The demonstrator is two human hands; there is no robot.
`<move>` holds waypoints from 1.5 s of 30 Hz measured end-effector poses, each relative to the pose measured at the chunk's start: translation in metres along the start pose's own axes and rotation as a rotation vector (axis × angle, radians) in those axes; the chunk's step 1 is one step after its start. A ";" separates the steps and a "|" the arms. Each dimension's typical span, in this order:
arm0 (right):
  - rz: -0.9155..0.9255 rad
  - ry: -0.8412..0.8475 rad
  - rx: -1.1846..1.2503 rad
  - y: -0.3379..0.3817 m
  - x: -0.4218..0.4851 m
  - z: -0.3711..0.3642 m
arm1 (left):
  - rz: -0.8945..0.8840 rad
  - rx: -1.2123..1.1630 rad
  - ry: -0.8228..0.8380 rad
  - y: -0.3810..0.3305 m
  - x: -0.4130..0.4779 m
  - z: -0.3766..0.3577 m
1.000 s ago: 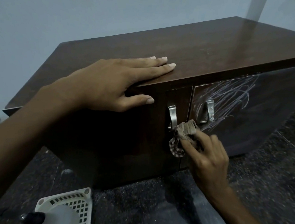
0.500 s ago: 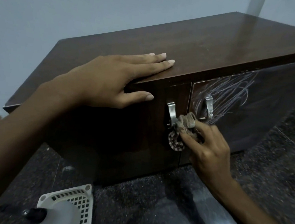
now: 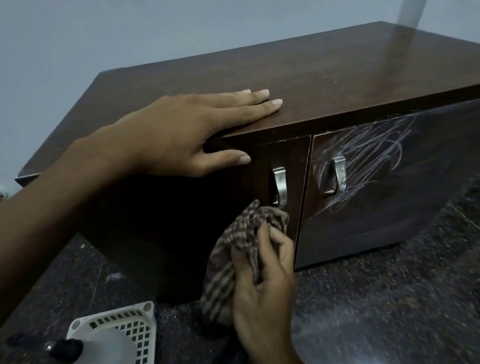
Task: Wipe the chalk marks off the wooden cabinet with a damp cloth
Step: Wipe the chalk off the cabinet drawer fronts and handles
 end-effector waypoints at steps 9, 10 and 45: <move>-0.003 -0.165 -0.017 0.031 0.023 -0.033 | -0.015 0.022 -0.020 -0.001 -0.001 0.000; -0.009 -0.174 -0.038 0.029 0.022 -0.033 | -0.015 0.023 -0.021 -0.001 -0.001 0.000; 0.284 -0.329 -0.265 0.000 0.042 0.036 | -0.016 0.021 -0.015 0.000 -0.001 0.001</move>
Point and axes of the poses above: each hand's wrist, its own x-axis towards the middle knuckle, its own z-axis out of the back of the hand, y = z × x, the point moved 7 cm from there along x, towards the middle knuckle, and after that the axes turned 8 degrees about z, right-handed, at the moved point
